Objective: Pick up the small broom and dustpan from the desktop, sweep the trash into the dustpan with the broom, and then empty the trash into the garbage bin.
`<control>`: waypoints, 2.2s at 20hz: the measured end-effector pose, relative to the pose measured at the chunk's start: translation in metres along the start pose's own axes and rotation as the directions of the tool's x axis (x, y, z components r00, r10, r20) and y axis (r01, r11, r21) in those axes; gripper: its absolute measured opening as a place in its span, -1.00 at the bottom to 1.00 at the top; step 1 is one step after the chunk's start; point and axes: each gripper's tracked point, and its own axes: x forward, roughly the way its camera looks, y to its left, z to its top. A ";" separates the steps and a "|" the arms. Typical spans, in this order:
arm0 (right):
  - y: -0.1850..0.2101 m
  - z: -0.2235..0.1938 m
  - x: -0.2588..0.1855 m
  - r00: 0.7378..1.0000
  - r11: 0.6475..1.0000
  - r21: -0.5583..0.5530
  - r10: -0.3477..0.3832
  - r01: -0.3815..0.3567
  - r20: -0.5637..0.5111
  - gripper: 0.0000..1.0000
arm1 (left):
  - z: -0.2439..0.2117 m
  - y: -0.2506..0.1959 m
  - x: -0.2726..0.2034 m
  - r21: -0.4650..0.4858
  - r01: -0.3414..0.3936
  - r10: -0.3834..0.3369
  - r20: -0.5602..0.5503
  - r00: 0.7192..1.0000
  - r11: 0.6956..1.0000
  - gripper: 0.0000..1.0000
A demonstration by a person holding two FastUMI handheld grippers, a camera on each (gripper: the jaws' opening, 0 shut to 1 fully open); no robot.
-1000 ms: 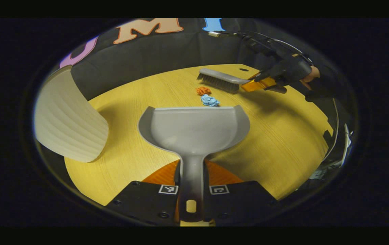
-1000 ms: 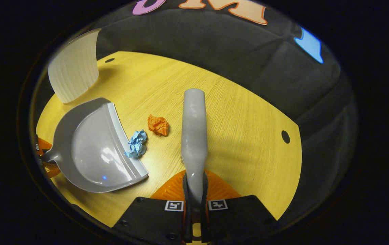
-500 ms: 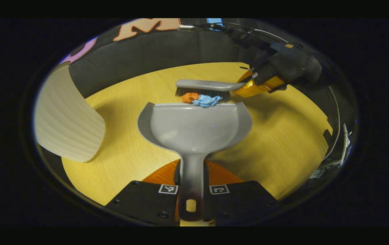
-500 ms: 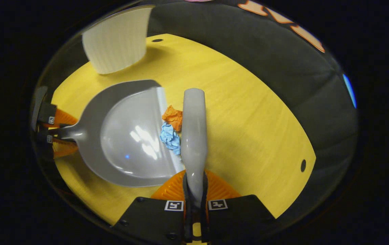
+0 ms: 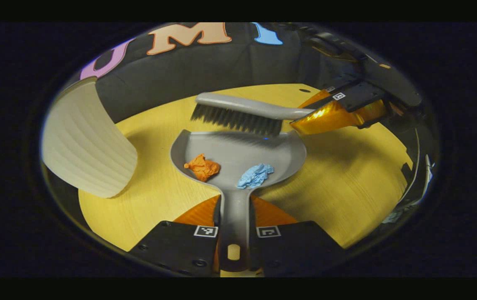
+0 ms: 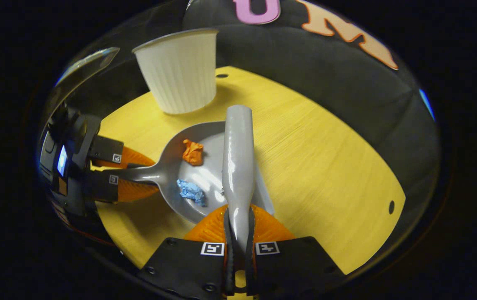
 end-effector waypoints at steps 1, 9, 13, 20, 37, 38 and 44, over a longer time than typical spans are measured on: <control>-0.011 0.000 -0.009 0.997 0.998 0.046 -0.047 0.045 0.053 -0.74 | 0.006 -0.002 -0.003 -0.009 -0.023 0.023 0.023 0.999 1.000 -0.57; -0.061 -0.110 -0.026 0.974 0.932 0.345 -0.174 0.114 0.147 -0.75 | 0.052 -0.009 -0.055 -0.099 -0.163 0.179 0.186 0.966 0.982 -0.62; -0.059 -0.178 0.015 0.980 0.926 0.364 -0.153 0.098 0.125 -0.75 | 0.075 -0.014 -0.099 -0.140 -0.174 0.206 0.257 0.944 0.975 -0.61; -0.021 -0.252 0.107 0.987 0.920 0.390 -0.093 0.034 0.134 -0.75 | 0.132 0.062 -0.171 -0.121 -0.331 0.353 0.347 0.869 0.936 -0.63; -0.020 -0.255 0.159 0.997 0.918 0.396 -0.050 0.022 0.059 -0.75 | 0.118 0.275 -0.213 0.278 -0.699 0.679 0.181 0.712 0.659 -0.65; -0.021 -0.253 0.160 0.997 0.919 0.394 -0.049 0.024 0.054 -0.75 | 0.120 0.280 -0.211 0.342 -0.699 0.686 0.182 0.704 0.627 -0.65; -0.014 -0.249 0.170 0.999 0.933 0.358 -0.042 0.028 0.032 -0.69 | 0.120 0.287 -0.215 0.646 -0.644 0.721 0.203 0.663 0.410 -0.63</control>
